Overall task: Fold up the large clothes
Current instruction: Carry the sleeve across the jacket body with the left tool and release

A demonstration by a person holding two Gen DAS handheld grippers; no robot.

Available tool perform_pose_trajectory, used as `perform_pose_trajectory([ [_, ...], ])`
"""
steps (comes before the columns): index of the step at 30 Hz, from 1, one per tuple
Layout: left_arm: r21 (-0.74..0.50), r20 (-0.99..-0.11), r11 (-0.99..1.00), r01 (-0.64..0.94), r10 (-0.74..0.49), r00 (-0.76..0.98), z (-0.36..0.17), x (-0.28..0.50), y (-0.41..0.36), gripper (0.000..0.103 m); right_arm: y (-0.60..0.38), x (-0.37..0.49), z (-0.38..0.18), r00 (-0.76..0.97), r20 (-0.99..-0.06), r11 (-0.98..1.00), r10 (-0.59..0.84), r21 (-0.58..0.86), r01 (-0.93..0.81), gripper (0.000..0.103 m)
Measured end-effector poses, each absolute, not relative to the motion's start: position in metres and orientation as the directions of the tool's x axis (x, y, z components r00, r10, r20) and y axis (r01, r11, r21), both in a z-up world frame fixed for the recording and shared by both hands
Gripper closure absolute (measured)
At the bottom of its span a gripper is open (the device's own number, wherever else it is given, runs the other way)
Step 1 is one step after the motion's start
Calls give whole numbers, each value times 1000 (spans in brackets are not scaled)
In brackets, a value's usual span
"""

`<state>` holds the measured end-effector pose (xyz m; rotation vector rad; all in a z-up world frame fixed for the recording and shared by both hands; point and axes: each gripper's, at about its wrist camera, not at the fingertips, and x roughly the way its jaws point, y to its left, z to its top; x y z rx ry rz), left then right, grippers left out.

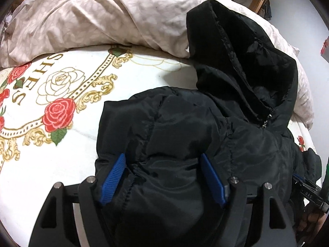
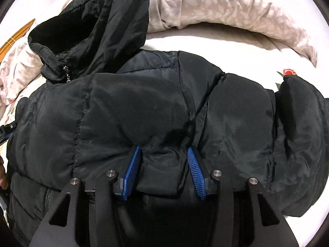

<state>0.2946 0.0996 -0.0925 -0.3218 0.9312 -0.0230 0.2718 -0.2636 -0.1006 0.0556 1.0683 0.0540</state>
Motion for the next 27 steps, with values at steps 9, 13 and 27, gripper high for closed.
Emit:
perform_pose_trajectory([
  [9, -242, -775, 963, -120, -117, 621, -92, 315, 122, 28, -268, 282, -86, 515, -853, 995, 83, 99, 3, 55],
  [13, -219, -787, 967, -127, -98, 609, -97, 318, 118, 27, -271, 287, -91, 494, -864, 994, 94, 108, 0, 55],
  [27, -233, -764, 972, 5, -186, 618, 4, 181, 40, 31, -297, 131, 13, 576, -814, 990, 74, 132, 58, 50],
])
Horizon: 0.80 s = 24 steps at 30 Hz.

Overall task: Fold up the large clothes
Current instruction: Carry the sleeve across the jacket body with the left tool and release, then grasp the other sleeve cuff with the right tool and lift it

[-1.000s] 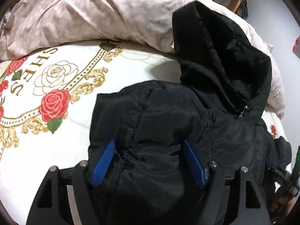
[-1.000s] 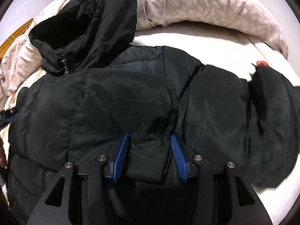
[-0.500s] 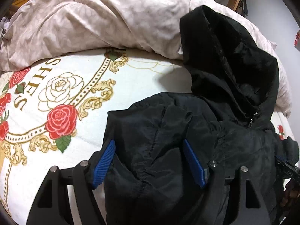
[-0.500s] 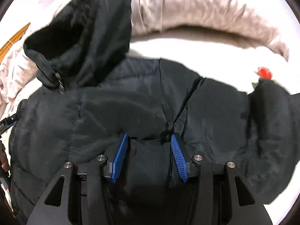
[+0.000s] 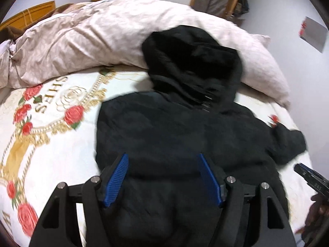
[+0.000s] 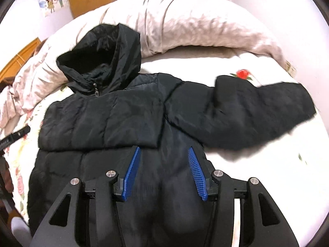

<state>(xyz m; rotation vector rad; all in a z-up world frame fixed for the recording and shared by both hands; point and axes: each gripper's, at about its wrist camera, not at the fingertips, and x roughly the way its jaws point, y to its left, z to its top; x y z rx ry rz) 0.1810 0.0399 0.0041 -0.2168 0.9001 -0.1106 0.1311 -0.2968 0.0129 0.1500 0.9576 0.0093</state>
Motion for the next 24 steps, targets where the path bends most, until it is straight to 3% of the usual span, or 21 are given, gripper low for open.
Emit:
perform_pose_trajectory([
  [7, -259, -776, 963, 74, -253, 578, 33, 124, -7, 31, -315, 62, 47, 604, -794, 986, 69, 148, 82, 40],
  [12, -245, -774, 962, 121, -269, 573, 47, 109, -34, 31, -338, 40, 56, 619, -784, 978, 50, 163, 127, 39],
  [24, -200, -782, 962, 188, -272, 561, 36, 166, -81, 31, -414, 72, 32, 624, -781, 939, 4, 217, 266, 34],
])
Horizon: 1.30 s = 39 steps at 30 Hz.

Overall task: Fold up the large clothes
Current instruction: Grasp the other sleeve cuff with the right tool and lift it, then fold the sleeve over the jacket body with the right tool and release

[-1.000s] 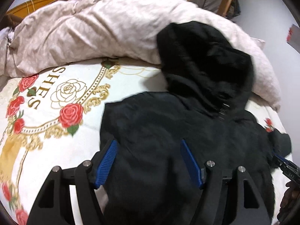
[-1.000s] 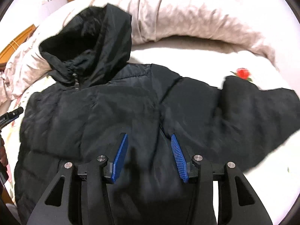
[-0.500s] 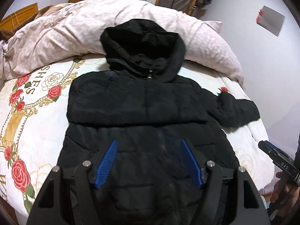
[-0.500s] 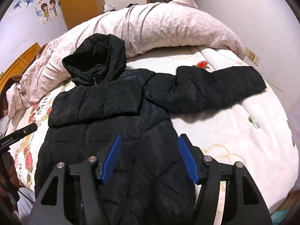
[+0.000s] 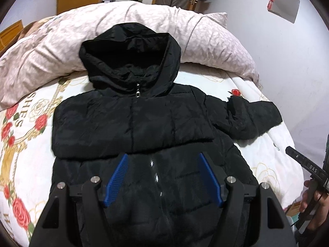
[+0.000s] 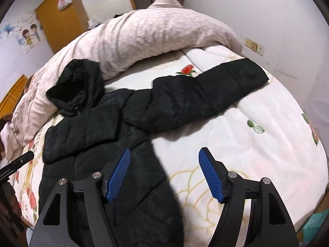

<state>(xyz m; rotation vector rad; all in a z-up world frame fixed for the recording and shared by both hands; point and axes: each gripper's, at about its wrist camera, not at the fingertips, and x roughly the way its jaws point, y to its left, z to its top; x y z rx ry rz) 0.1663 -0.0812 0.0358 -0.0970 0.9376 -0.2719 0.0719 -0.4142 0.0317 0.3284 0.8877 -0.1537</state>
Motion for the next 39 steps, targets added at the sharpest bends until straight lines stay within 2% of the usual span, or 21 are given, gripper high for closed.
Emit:
perform_pose_trajectory([
  [13, -149, -801, 960, 235, -257, 541, -34, 276, -139, 31, -540, 158, -46, 578, -806, 858, -131, 200, 473, 33],
  [18, -142, -800, 961, 238, -253, 544, -60, 307, -154, 31, -591, 181, -80, 571, -811, 791, -128, 263, 551, 33],
  [22, -125, -789, 959, 253, -251, 561, -75, 319, -165, 30, -604, 192, -82, 636, -761, 792, -130, 306, 528, 21],
  [27, -132, -774, 957, 258, -262, 577, -80, 322, -173, 27, -605, 202, -83, 655, -741, 776, -147, 325, 541, 21],
  [29, -133, -772, 956, 263, -266, 577, -78, 321, -174, 27, -608, 204, -80, 651, -742, 765, -159, 325, 557, 40],
  [30, -139, -774, 955, 263, -271, 572, -77, 320, -173, 27, -610, 206, -80, 650, -743, 762, -160, 326, 559, 61],
  [31, -142, -776, 956, 256, -269, 570, -75, 320, -171, 27, -611, 206, -78, 650, -744, 758, -157, 331, 562, 68],
  [33, -161, -777, 955, 248, -278, 565, -68, 316, -166, 27, -610, 204, -67, 654, -741, 761, -151, 335, 555, 79],
  [39, -156, -770, 961, 226, -262, 582, -36, 290, -143, 27, -577, 189, -7, 708, -692, 808, -142, 331, 486, 89],
])
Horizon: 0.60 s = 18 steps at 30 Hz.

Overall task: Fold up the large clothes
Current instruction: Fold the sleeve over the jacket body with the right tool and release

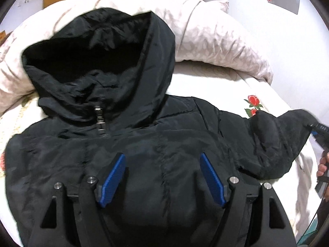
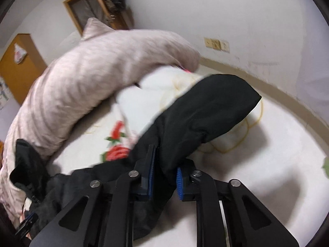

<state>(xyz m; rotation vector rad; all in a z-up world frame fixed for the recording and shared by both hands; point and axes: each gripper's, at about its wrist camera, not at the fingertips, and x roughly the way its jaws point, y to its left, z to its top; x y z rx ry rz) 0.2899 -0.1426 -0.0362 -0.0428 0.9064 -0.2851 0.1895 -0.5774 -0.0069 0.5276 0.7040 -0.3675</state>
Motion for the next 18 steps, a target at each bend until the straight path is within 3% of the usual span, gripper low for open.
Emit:
perform_pose_trajectory([
  [10, -143, -784, 976, 164, -213, 583, 0, 243, -88, 27, -464, 174, 105, 817, -576, 902, -24, 341, 267, 92],
  [18, -169, -756, 982, 78, -180, 629, 29, 213, -21, 27, -354, 191, 132, 824, -553, 946, 121, 316, 73, 92],
])
